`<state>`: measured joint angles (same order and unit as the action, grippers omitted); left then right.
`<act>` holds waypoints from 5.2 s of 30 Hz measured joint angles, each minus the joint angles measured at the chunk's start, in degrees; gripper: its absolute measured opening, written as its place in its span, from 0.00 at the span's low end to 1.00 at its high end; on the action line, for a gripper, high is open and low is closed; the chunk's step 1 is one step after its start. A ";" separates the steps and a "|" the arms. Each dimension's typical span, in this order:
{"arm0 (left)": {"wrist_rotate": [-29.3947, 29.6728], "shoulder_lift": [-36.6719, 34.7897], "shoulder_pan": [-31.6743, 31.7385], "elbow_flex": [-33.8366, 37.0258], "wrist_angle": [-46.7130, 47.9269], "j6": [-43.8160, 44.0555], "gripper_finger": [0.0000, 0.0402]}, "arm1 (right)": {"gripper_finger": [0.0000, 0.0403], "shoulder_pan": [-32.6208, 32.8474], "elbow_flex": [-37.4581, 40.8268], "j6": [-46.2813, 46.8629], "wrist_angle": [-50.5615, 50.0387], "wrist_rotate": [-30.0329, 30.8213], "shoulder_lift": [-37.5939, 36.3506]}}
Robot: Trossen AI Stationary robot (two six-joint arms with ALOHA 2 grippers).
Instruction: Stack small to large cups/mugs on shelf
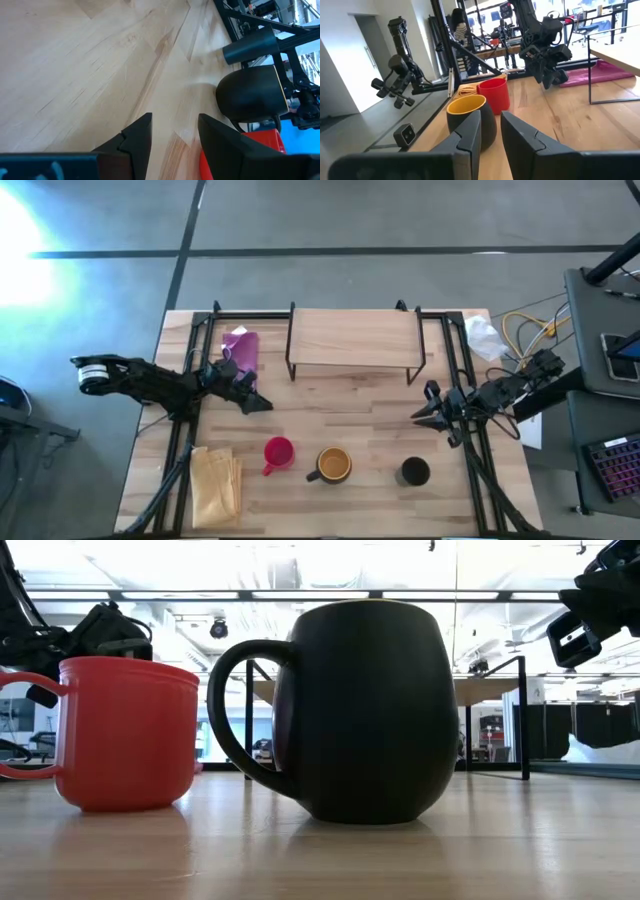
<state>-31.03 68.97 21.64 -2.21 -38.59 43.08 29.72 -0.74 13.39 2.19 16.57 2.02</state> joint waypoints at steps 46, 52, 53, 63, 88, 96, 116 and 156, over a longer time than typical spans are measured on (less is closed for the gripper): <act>0.11 -0.02 -0.01 0.01 -1.34 2.75 0.36 | 0.17 -2.95 -48.91 16.50 -16.78 9.06 50.08; 0.64 0.00 -0.05 0.01 -8.29 20.37 0.36 | 0.17 -4.43 -62.37 33.51 -38.45 8.99 61.41; 0.89 -0.02 -0.05 0.00 -9.04 20.49 0.36 | 0.17 -4.59 -64.71 31.70 -38.41 8.99 62.99; 3.69 0.00 -0.32 -1.16 -14.19 20.89 0.36 | 0.17 -6.64 -86.44 18.16 -43.15 8.88 75.40; -5.42 -11.53 -9.05 -47.53 60.29 -39.94 0.36 | 0.17 -22.94 -78.50 10.36 -39.56 -4.16 61.05; 16.67 -8.35 -10.55 -59.26 72.28 -39.94 0.36 | 0.17 -22.92 -78.41 9.70 -39.61 -1.30 62.09; 18.15 0.88 -11.05 -57.32 20.65 -20.54 0.36 | 0.17 -23.83 -78.52 6.66 -35.78 -1.48 63.46; 37.11 -24.35 -21.27 -46.70 71.84 -26.43 0.36 | 0.43 9.42 -83.13 81.09 -91.56 -10.81 75.48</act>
<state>6.09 44.62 0.36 -48.91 33.26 16.65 39.14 -83.88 94.48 -89.36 5.76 77.50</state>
